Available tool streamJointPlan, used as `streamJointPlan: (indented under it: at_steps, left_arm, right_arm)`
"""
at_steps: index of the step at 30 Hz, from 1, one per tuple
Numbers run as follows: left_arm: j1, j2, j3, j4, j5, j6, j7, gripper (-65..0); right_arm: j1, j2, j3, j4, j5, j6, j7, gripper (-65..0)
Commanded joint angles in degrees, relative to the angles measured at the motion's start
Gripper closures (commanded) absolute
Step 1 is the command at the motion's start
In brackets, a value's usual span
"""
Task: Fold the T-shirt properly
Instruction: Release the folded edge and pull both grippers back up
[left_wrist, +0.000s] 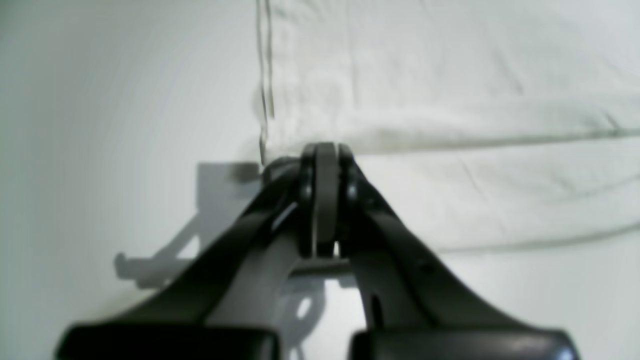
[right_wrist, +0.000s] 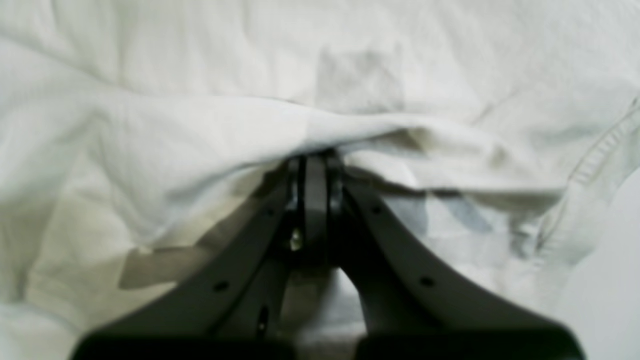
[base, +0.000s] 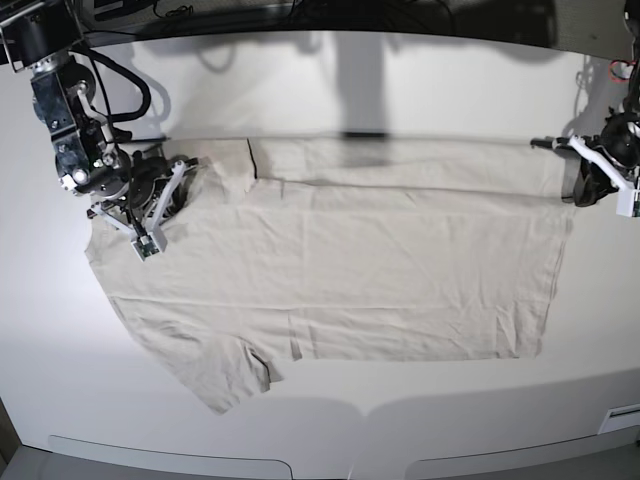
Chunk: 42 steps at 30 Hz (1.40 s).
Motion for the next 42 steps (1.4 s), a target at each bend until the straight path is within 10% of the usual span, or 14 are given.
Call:
streamJointPlan:
  at_steps: [1,18,42]
  left_arm:
    - [-1.0,0.6,-0.2,-0.5,-0.5,-0.3,-1.3,0.0]
    - [-6.2,4.4,-0.2,-12.9,-0.9,-5.0,6.7,0.0]
    - [15.0,4.9,-0.2,-12.5,4.2,-6.8,-1.7,0.0]
  right_arm:
    - [1.0,0.2,0.5,-0.1,0.1,0.1,0.6,0.0]
    - [-0.7,-0.2,0.5,-0.7,-0.3,0.2,-5.2,0.0]
    - [-29.8,0.7,14.0,14.8,-2.7,0.4,0.5,0.0]
